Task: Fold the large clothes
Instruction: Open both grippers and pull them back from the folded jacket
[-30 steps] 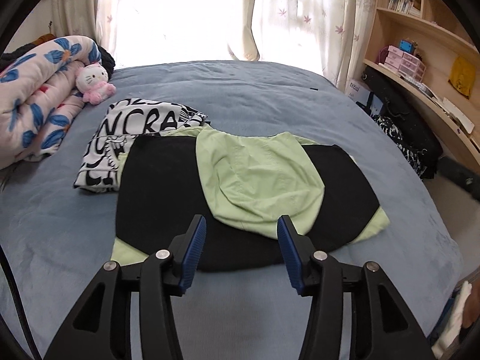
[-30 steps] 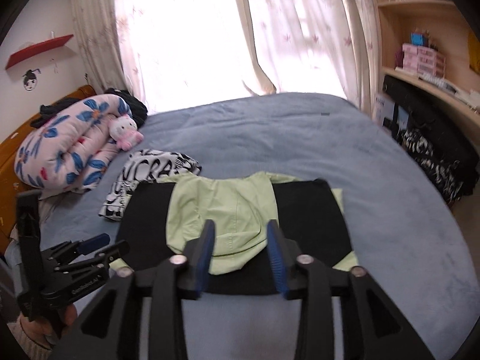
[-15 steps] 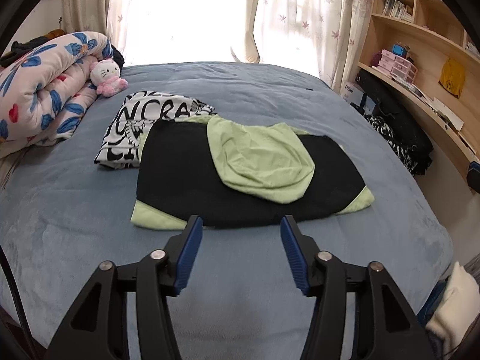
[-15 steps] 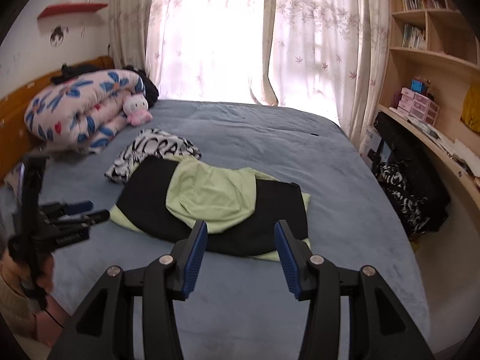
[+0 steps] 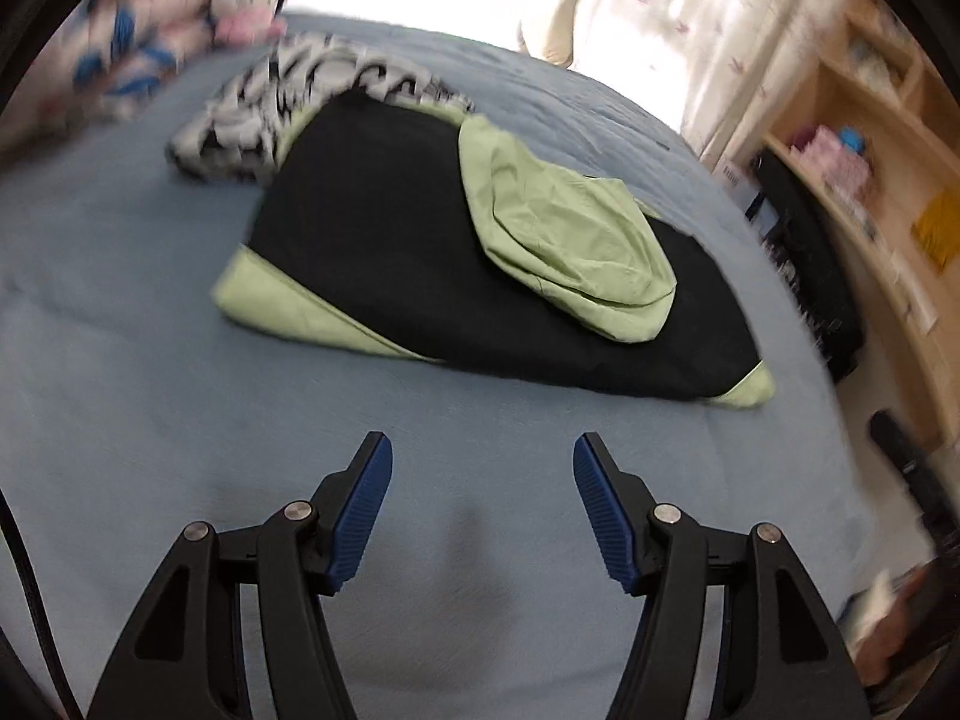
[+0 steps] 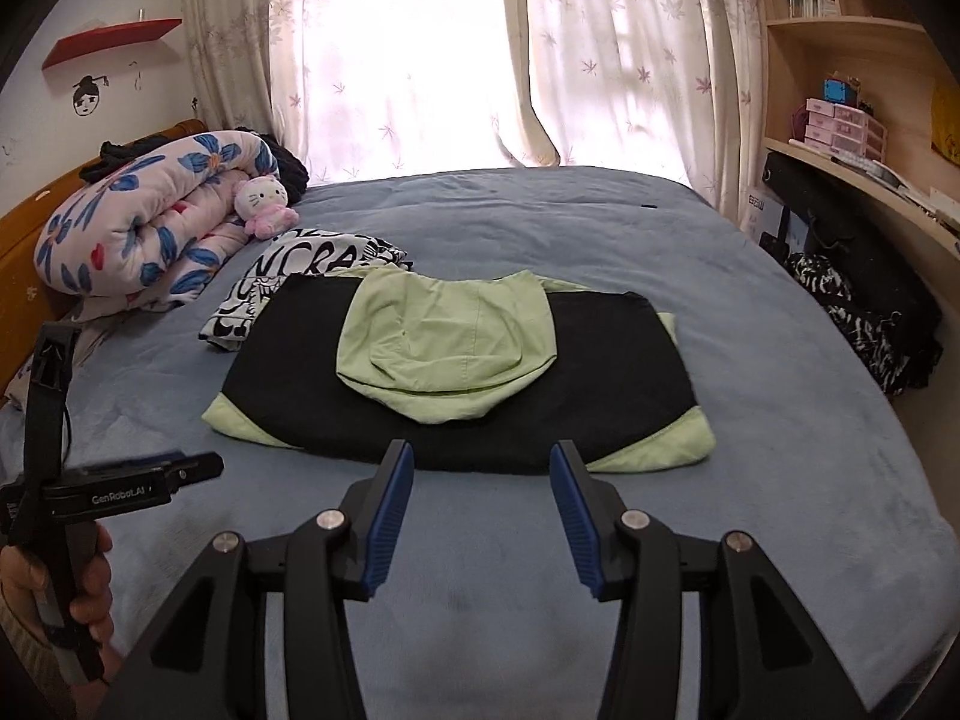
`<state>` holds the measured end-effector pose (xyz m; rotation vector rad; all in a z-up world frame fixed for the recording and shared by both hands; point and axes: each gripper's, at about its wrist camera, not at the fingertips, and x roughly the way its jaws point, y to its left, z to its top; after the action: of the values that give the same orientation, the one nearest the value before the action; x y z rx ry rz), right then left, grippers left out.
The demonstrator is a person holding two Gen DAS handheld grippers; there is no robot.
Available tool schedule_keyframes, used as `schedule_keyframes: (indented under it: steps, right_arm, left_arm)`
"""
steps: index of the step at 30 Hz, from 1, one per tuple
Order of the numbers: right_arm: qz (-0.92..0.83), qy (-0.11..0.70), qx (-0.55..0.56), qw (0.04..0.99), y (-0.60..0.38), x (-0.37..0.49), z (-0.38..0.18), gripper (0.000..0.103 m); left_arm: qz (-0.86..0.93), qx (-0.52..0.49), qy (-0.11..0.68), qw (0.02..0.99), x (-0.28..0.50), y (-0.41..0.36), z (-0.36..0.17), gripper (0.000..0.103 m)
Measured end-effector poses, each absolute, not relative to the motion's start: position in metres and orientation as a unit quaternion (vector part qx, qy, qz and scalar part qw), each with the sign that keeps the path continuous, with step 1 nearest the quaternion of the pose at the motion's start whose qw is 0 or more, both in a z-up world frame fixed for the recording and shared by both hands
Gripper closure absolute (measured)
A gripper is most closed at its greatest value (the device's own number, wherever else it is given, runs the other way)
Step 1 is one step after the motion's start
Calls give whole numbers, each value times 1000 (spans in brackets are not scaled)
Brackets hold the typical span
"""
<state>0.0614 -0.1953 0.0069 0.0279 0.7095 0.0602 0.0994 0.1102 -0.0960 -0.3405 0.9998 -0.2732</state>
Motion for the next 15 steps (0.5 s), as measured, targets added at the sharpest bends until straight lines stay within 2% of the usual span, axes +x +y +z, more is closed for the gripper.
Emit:
schedule_keyframes:
  steps: [2, 15]
  right_arm:
    - [34, 346, 17, 938, -193, 73, -2, 55]
    - [52, 380, 49, 922, -179, 160, -63, 55]
  left_arm:
    - [-135, -209, 479, 841, 111, 119, -118, 41]
    - [-114, -340, 459, 813, 186, 146, -199, 41]
